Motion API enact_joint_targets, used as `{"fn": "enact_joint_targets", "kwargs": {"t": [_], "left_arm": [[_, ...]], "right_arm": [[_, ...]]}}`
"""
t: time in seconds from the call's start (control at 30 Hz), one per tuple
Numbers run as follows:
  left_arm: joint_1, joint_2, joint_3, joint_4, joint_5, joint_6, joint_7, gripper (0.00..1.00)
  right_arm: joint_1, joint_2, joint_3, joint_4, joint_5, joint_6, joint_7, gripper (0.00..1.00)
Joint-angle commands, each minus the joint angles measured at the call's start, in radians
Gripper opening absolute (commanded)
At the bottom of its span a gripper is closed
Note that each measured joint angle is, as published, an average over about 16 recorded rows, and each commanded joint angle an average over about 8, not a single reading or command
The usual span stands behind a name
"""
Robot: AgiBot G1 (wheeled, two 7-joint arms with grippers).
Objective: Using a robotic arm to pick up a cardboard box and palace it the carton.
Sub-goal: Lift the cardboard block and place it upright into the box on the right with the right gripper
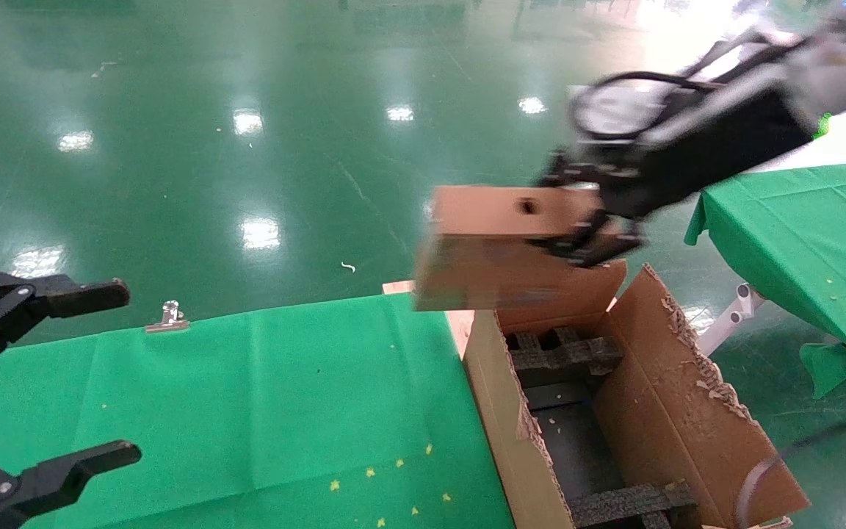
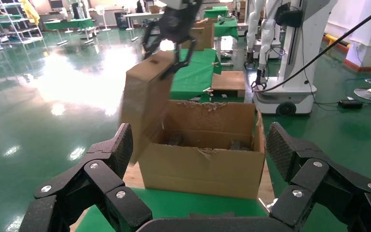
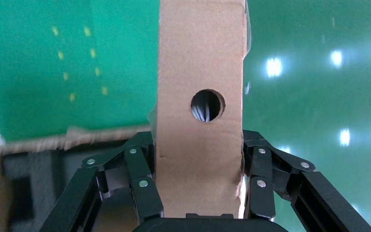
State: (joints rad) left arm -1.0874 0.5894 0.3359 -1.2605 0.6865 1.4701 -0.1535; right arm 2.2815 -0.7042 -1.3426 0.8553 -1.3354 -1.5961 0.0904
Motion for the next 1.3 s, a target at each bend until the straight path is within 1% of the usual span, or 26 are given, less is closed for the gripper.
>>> {"fn": "enact_joint_targets", "kwargs": {"t": [0.03,0.23,0.33,0.43,0.57,0.7,0.87,0.97,1.03,1.1,1.2,1.3], "left_arm": [[0.0,0.0,0.0,0.0,0.0,0.0,0.0,1.0],[0.0,0.0,0.0,0.0,0.0,0.0,0.0,1.0],[0.0,0.0,0.0,0.0,0.0,0.0,0.0,1.0],[0.0,0.0,0.0,0.0,0.0,0.0,0.0,1.0],[0.0,0.0,0.0,0.0,0.0,0.0,0.0,1.0],[0.0,0.0,0.0,0.0,-0.001,0.0,0.0,1.0],[0.0,0.0,0.0,0.0,-0.001,0.0,0.0,1.0],[0.0,0.0,0.0,0.0,-0.001,0.0,0.0,1.0],[0.0,0.0,0.0,0.0,-0.001,-0.001,0.0,1.0],[0.0,0.0,0.0,0.0,-0.001,-0.001,0.0,1.0],[0.0,0.0,0.0,0.0,-0.001,-0.001,0.0,1.0],[0.0,0.0,0.0,0.0,-0.001,-0.001,0.0,1.0]], "right_arm": [[0.029,0.051,-0.034,0.017,0.0,-0.001,0.012,0.0],[0.109,0.207,-0.169,0.122,-0.024,-0.003,0.071,0.0],[0.14,0.273,-0.234,0.169,-0.029,-0.002,0.098,0.0],[0.164,0.321,-0.289,0.207,-0.025,-0.001,0.117,0.0],[0.183,0.36,-0.339,0.242,-0.007,0.0,0.128,0.0],[0.188,0.372,-0.364,0.261,0.007,-0.001,0.128,0.0],[0.183,0.367,-0.363,0.259,0.008,0.008,0.13,0.0],[0.175,0.371,-0.363,0.252,0.015,0.031,0.158,0.0],[0.169,0.382,-0.368,0.254,0.026,0.056,0.2,0.0],[0.16,0.396,-0.372,0.261,0.032,0.086,0.261,0.0],[0.146,0.425,-0.38,0.297,0.026,0.139,0.382,0.0],[0.135,0.461,-0.391,0.366,-0.013,0.192,0.525,0.0]]}}
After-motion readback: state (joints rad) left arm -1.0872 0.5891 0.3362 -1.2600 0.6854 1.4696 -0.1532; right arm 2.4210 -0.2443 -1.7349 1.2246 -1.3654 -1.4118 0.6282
